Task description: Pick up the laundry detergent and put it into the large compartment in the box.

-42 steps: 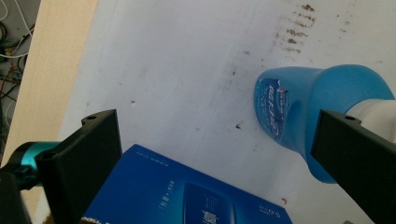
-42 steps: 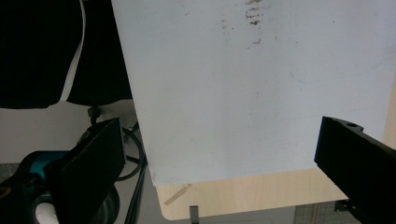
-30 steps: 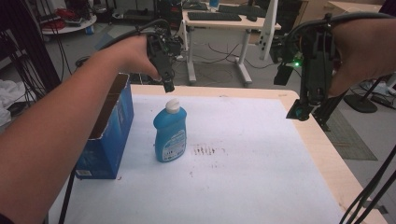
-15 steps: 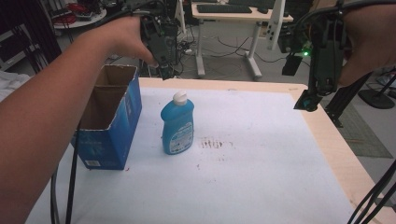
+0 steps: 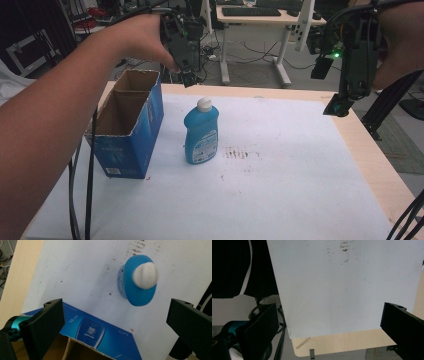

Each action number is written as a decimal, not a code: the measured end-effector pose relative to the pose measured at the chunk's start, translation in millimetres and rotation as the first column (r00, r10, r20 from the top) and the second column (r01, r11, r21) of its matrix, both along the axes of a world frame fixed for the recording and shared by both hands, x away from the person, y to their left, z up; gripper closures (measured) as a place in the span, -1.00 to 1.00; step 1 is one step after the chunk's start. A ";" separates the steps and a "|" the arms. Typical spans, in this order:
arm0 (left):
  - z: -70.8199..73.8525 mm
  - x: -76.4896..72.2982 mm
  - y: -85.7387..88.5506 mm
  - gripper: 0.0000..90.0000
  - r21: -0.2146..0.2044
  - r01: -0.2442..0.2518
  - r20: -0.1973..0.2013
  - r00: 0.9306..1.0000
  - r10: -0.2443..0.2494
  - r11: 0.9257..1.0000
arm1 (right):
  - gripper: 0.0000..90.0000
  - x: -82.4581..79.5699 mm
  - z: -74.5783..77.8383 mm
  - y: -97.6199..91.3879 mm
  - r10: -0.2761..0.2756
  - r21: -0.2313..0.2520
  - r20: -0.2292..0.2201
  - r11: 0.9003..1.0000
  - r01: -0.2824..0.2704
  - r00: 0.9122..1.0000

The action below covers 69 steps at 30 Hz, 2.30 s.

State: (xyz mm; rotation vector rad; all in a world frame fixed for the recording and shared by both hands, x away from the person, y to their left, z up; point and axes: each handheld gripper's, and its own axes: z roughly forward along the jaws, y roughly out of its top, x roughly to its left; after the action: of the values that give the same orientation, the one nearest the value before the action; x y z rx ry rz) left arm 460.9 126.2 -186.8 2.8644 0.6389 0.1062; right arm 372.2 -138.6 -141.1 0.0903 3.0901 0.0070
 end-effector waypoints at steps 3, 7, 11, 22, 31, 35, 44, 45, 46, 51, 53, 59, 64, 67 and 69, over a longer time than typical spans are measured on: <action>-2.3 -4.4 -2.4 -0.96 -0.012 0.003 -0.020 1.000 -0.003 1.000 | -0.98 -0.2 0.3 -1.2 -0.004 0.001 0.000 1.000 0.004 1.000; -8.2 -6.5 -4.5 -0.96 -0.012 -0.002 -0.035 0.999 0.002 1.000 | -0.98 -0.6 0.5 -2.4 -0.005 -0.002 0.002 1.000 0.005 1.000; -20.5 -9.3 -8.9 -0.96 -0.014 0.001 -0.061 0.998 -0.002 1.000 | -0.98 -1.3 0.5 -3.4 0.004 0.001 0.007 1.000 -0.004 1.000; -42.0 -17.0 -18.4 -0.96 -0.018 0.020 -0.107 0.994 -0.022 1.000 | -0.98 -2.4 -1.2 -2.1 0.005 -0.006 0.007 1.000 -0.005 1.000; -59.1 -17.1 -23.9 -0.96 -0.002 -0.002 -0.128 0.992 0.002 1.000 | -0.98 -2.4 -2.9 -1.8 0.001 -0.004 0.006 1.000 -0.001 1.000; -65.0 -17.2 -28.3 -0.96 0.004 0.006 -0.137 0.991 -0.006 1.000 | -0.98 -1.6 -4.6 -2.1 0.008 -0.006 0.003 1.000 -0.008 1.000; -76.7 -15.7 -39.9 -0.96 0.037 0.018 -0.140 0.990 -0.013 0.999 | -0.98 -1.1 -6.2 0.2 0.011 -0.010 0.001 1.000 -0.011 1.000; -78.4 -15.5 -40.5 -0.96 0.034 0.014 -0.142 0.990 -0.009 0.999 | -0.98 -1.0 -6.5 0.6 0.012 -0.009 0.001 1.000 -0.012 1.000; -79.8 -14.8 -40.7 -0.96 0.034 0.011 -0.144 0.990 -0.006 0.999 | -0.98 -1.0 -6.6 0.6 0.012 -0.009 0.001 1.000 -0.012 1.000; -87.7 -14.4 -43.4 -0.96 0.027 -0.009 -0.145 0.989 0.013 1.000 | -0.98 -0.3 -7.1 0.0 0.010 -0.008 0.000 1.000 -0.010 1.000; -90.8 -14.1 -44.4 -0.96 0.026 -0.014 -0.147 0.989 0.018 1.000 | -0.98 -0.3 -7.0 -0.2 0.007 -0.010 0.000 1.000 -0.007 1.000; -102.2 -14.3 -47.3 -0.96 0.009 -0.033 -0.150 0.988 0.034 0.999 | -0.98 -0.1 -7.5 -0.6 0.006 -0.006 -0.001 1.000 -0.006 1.000; -110.0 -13.6 -50.4 -0.96 0.024 -0.043 -0.146 0.988 0.046 0.999 | -0.98 0.2 -9.6 -0.9 0.006 -0.006 -0.004 1.000 -0.006 1.000; -111.8 -13.4 -52.4 -0.96 0.033 -0.071 -0.128 0.989 0.075 0.997 | -0.98 0.6 -10.7 -1.1 0.009 -0.006 -0.005 1.000 -0.009 1.000; -112.6 -12.6 -52.8 -0.96 0.039 -0.083 -0.119 0.989 0.087 0.996 | -0.98 0.5 -10.8 -1.1 0.007 -0.005 -0.005 1.000 -0.007 1.000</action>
State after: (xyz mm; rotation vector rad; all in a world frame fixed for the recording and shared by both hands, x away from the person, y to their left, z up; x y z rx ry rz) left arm 448.3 73.4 -299.5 2.8930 0.7901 -0.0449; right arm 372.7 -139.7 -152.0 0.0792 3.0950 -0.0012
